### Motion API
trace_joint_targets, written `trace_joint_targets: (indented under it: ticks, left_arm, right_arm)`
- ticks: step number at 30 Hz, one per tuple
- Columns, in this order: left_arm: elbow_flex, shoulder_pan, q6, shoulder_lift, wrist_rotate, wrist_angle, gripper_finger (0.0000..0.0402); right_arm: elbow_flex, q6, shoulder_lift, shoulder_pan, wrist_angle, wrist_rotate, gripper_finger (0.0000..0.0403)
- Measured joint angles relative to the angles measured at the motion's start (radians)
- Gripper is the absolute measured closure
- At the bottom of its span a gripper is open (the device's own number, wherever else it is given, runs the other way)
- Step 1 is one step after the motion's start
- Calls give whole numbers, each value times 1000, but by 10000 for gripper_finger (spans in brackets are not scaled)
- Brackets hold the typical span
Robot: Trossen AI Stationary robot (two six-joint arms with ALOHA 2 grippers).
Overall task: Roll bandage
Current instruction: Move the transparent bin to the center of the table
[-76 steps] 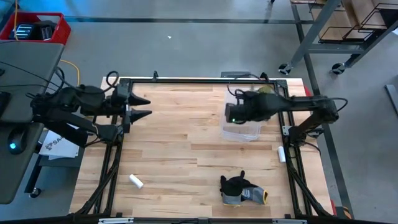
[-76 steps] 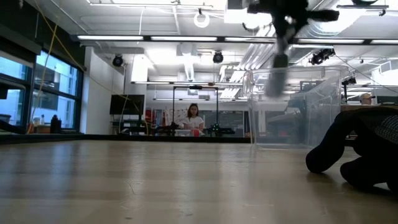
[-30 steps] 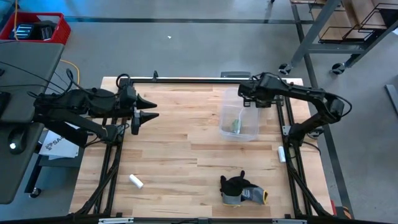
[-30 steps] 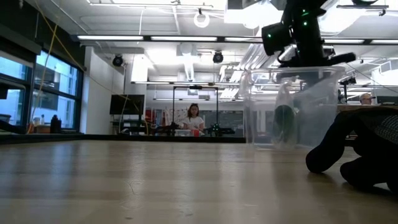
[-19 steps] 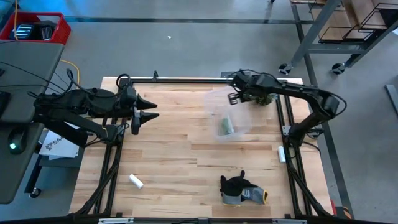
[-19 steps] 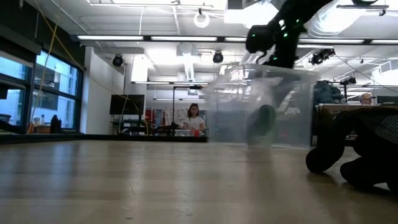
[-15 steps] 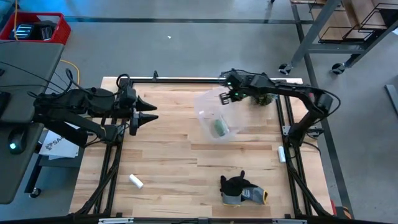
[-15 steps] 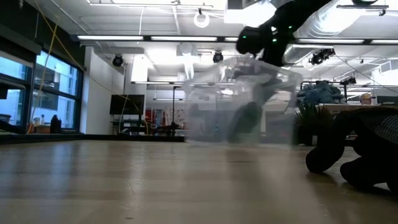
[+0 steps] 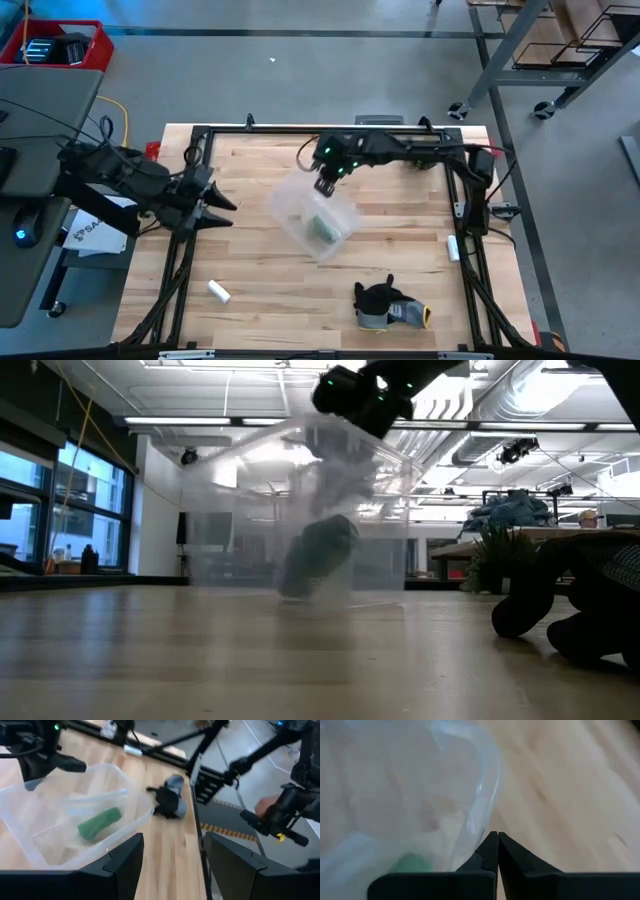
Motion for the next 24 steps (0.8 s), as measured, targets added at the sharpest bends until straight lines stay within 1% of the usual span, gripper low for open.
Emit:
trace_joint_targets:
  ticks: [5, 7, 9, 13, 16, 19, 21, 22, 24]
  left_arm:
    - [-107, -82, -89, -55, -1, -6, 192]
    - [-166, -113, -133, -79, -6, -23, 192]
    - [-226, -133, -184, -99, -44, -47, 192]
    - [-341, -140, -251, -120, -149, -66, 193]
    - [-395, -134, -252, -123, -172, -61, 193]
    - [-433, -130, -252, -122, -135, -81, 193]
    - [-451, -131, -253, -123, -108, -87, 193]
    - [-459, -130, -253, -123, -99, -95, 193]
    - [-468, -130, -244, -121, -91, -112, 193]
  right_arm:
    - [84, -71, 49, 90, -21, -6, 403]
    - [124, -51, 49, 117, -69, 19, 403]
    - [179, -20, 48, 137, -166, 43, 403]
    - [315, 31, 38, 188, -442, 200, 403]
    - [366, 122, 25, 227, -621, 206, 403]
    - [361, 235, 9, 288, -795, 185, 403]
    - [341, 344, -6, 347, -893, 176, 403]
    - [328, 400, -14, 381, -920, 154, 403]
    - [294, 505, -25, 453, -913, 105, 403]
